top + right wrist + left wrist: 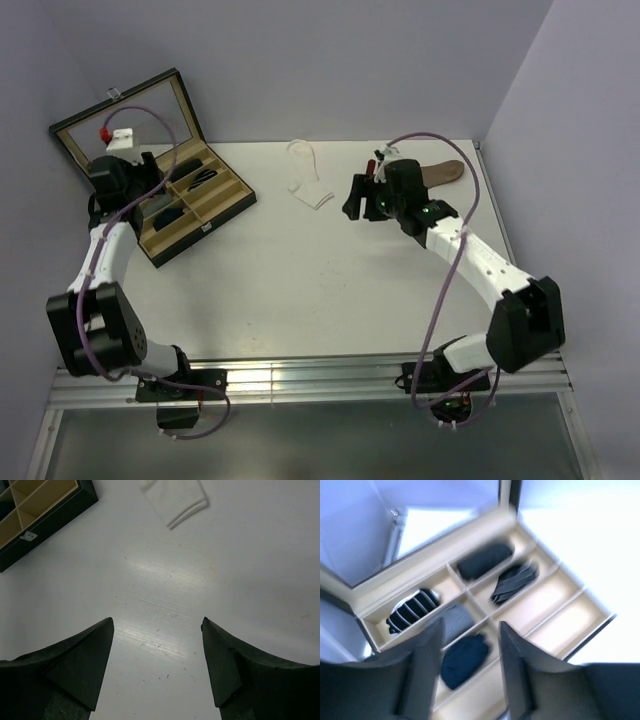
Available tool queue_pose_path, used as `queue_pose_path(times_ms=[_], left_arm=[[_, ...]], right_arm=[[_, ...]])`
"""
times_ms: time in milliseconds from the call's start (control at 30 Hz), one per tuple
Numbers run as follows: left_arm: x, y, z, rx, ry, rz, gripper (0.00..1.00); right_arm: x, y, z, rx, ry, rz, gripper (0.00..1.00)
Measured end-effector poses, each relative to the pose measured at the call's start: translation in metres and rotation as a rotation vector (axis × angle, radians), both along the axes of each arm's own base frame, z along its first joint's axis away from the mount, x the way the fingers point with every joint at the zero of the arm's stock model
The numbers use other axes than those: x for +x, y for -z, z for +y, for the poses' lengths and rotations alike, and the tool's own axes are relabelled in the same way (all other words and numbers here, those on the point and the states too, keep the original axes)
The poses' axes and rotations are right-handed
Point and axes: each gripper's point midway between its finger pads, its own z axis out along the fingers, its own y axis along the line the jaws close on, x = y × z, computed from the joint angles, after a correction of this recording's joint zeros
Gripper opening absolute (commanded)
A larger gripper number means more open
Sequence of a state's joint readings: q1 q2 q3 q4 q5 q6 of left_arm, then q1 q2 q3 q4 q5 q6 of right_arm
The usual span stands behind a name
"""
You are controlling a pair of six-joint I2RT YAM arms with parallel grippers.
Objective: Roll the socks
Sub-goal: Place the sock in the storage box, then move the sock to the center of the board.
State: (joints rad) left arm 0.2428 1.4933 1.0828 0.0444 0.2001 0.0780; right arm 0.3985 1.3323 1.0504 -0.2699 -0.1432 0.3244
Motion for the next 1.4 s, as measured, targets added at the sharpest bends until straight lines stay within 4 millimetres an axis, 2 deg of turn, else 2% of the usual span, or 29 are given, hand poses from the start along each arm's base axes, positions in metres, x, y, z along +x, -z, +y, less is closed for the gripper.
queue_pose_path(times_ms=[33,100,233,400,567,700,833,967,1067,1133,1200,1300,1400], left_arm=[[-0.005,-0.015,-0.002,-0.062,-0.047,-0.058,0.69],[-0.020,-0.032,-0.006,-0.195,-0.125,-0.126,0.73],[-0.037,-0.041,-0.014,-0.424,-0.242,-0.153,0.82],[-0.057,-0.026,-0.025,-0.573,-0.317,-0.064,0.99],[-0.085,-0.017,-0.049,-0.589,-0.300,0.016,0.99],[-0.107,-0.008,-0.075,-0.550,-0.243,0.063,1.00],[-0.126,0.007,-0.090,-0.514,-0.209,0.101,1.00],[-0.137,0.018,-0.093,-0.494,-0.206,0.126,0.99],[-0.140,0.016,-0.097,-0.482,-0.187,0.124,0.99],[-0.141,0.013,-0.097,-0.475,-0.190,0.115,1.00],[-0.142,0.012,-0.095,-0.470,-0.198,0.110,1.00],[-0.144,0.008,-0.094,-0.466,-0.205,0.094,0.99],[-0.145,0.004,-0.092,-0.464,-0.212,0.076,0.99]], right_arm=[[0.007,0.001,0.005,0.003,-0.007,0.005,0.77],[0.025,0.004,0.015,0.006,-0.017,0.011,0.77],[0.060,0.012,0.037,0.023,-0.037,0.020,0.76],[0.101,0.041,0.062,0.021,-0.052,0.061,0.76],[0.132,0.081,0.086,0.006,-0.071,0.118,0.76],[0.155,0.104,0.107,0.004,-0.095,0.140,0.76],[0.168,0.126,0.121,-0.003,-0.108,0.170,0.76],[0.162,0.153,0.120,-0.023,-0.093,0.237,0.76],[0.160,0.154,0.117,-0.012,-0.059,0.253,0.76],[0.146,0.157,0.108,-0.014,-0.028,0.267,0.76],[0.125,0.157,0.097,-0.033,0.002,0.298,0.76],[0.075,0.160,0.079,-0.071,0.039,0.364,0.76],[0.019,0.161,0.075,-0.099,0.033,0.430,0.77]])
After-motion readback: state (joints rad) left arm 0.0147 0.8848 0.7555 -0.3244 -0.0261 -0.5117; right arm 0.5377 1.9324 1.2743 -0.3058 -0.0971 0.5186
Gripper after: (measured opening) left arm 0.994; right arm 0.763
